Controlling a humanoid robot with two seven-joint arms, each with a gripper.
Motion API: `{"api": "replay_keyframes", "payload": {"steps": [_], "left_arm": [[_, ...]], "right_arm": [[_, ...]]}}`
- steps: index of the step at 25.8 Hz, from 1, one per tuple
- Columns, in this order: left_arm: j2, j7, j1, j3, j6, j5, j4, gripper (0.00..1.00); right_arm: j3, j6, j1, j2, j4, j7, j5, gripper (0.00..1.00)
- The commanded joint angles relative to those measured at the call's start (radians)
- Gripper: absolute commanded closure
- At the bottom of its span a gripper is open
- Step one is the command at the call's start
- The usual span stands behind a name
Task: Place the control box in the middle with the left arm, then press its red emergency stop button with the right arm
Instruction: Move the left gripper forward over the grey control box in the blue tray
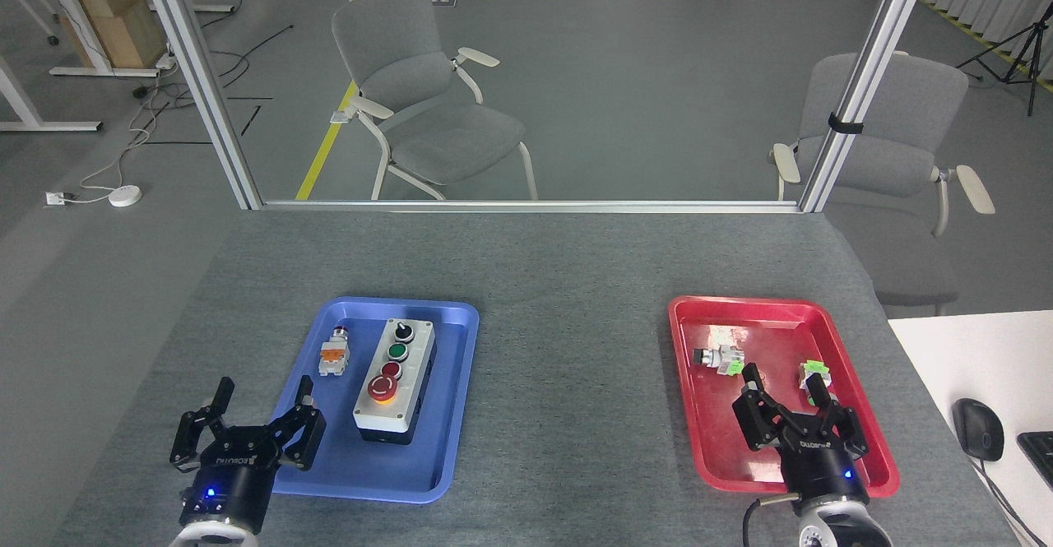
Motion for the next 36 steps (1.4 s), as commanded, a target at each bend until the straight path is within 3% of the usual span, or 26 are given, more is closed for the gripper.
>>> {"api": "replay_keyframes", "payload": {"steps": [1,9,13,16,18,23,28,36], "left_arm": [[-0.004,0.003,-0.003,0.000,0.002,0.002,-0.001,0.01],[-0.024,0.009,0.028,-0.012,-0.019,0.015,-0.038,0.01],[-0.037,0.025,0.092,-0.058,-0.191,0.013,-0.056,0.01],[-0.061,0.023,0.111,-0.086,-0.217,-0.004,-0.039,0.01],[-0.070,0.022,0.102,-0.135,-0.196,-0.022,-0.002,0.02],[-0.090,0.006,-0.003,-0.258,-0.021,-0.147,0.160,0.02],[-0.121,-0.038,-0.064,-0.265,0.022,-0.147,0.251,0.02],[-0.116,-0.081,-0.115,-0.256,0.091,-0.131,0.298,0.01]], "right_arm": [[0.000,-0.002,-0.001,0.002,0.000,0.000,0.000,0.00],[0.000,0.000,-0.001,0.000,0.000,0.000,0.000,0.00],[0.000,0.000,-0.001,-0.001,0.000,0.000,0.000,0.00],[0.000,0.000,-0.001,-0.001,0.000,0.000,0.000,0.00],[0.000,0.000,-0.001,-0.001,0.000,0.000,0.000,0.00],[0.000,0.000,-0.001,0.000,0.000,0.000,0.000,0.00],[0.000,-0.002,-0.001,0.002,0.000,0.000,0.000,0.00],[0.000,-0.002,-0.001,0.002,0.000,0.000,0.000,0.00]]}}
